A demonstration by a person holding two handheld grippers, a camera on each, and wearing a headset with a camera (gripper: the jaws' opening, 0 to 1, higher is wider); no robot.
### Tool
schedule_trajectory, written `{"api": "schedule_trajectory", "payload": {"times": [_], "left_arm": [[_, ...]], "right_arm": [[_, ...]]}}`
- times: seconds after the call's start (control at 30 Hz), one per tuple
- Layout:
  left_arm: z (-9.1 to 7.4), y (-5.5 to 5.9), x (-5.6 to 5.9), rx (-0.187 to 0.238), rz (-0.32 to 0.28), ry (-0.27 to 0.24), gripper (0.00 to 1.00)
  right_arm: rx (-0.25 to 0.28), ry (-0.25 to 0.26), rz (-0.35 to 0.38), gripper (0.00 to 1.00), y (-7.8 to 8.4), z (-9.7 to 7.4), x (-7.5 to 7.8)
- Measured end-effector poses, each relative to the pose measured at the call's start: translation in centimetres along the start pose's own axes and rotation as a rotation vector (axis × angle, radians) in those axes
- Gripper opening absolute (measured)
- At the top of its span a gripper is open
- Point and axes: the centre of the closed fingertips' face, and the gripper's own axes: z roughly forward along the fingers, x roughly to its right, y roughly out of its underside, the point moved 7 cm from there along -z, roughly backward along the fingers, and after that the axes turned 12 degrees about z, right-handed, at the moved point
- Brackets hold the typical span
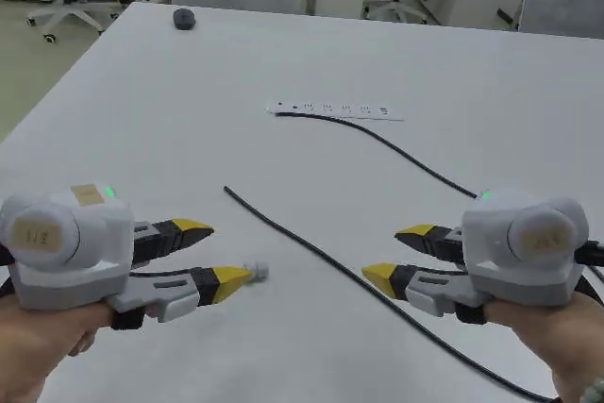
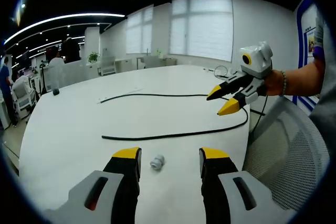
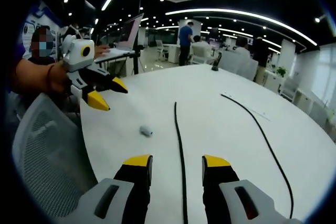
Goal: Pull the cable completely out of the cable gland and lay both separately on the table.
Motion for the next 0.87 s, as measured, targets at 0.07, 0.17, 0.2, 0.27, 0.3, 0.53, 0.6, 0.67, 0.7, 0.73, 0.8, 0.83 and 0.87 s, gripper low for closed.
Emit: {"api": "schedule_trajectory", "payload": {"times": [0.07,0.17,0.2,0.27,0.3,0.53,0.6,0.67,0.7,0.73,0.8,0.83,0.87], "left_arm": [[-0.3,-0.2,0.9,-0.022,-0.040,-0.019,0.49],[-0.6,-0.6,1.6,-0.013,-0.074,-0.044,0.50],[-0.6,-0.7,2.0,-0.021,-0.077,-0.056,0.51],[-0.6,-0.8,2.7,-0.027,-0.072,-0.069,0.55],[-0.6,-0.6,2.8,-0.036,-0.079,-0.083,0.56],[-0.7,-0.3,3.2,-0.048,-0.057,-0.092,0.57],[-0.7,-0.3,3.0,-0.048,-0.064,-0.094,0.57],[-0.7,-0.3,2.9,-0.050,-0.051,-0.097,0.57],[-0.7,-0.2,2.8,-0.055,-0.051,-0.099,0.57],[-0.9,-0.2,2.5,-0.055,-0.052,-0.105,0.57],[-1.0,-0.3,2.5,-0.051,-0.054,-0.110,0.57],[-1.1,-0.3,2.5,-0.052,-0.053,-0.112,0.57],[-1.2,-0.2,2.4,-0.054,-0.053,-0.116,0.57]], "right_arm": [[0.012,0.009,0.003,0.35,0.2,-0.9,-0.6],[0.015,0.010,0.015,0.36,1.0,-1.7,-1.7],[0.011,0.011,0.024,0.35,1.5,-1.9,-2.2],[0.005,0.011,0.016,0.36,2.3,-2.0,-2.7],[-0.007,0.038,0.006,0.36,2.7,-2.2,-2.5],[0.057,0.060,0.056,0.37,1.9,-2.2,-1.3],[0.037,0.064,0.057,0.37,2.1,-2.1,-1.2],[0.053,0.066,0.060,0.37,1.8,-2.2,-1.2],[0.069,0.067,0.054,0.37,1.5,-2.3,-1.3],[0.068,0.063,0.055,0.37,1.5,-2.3,-1.3],[0.057,0.061,0.059,0.37,1.7,-2.2,-1.2],[0.056,0.060,0.060,0.36,1.7,-2.2,-1.2],[0.059,0.057,0.064,0.36,1.7,-2.3,-1.3]]}}
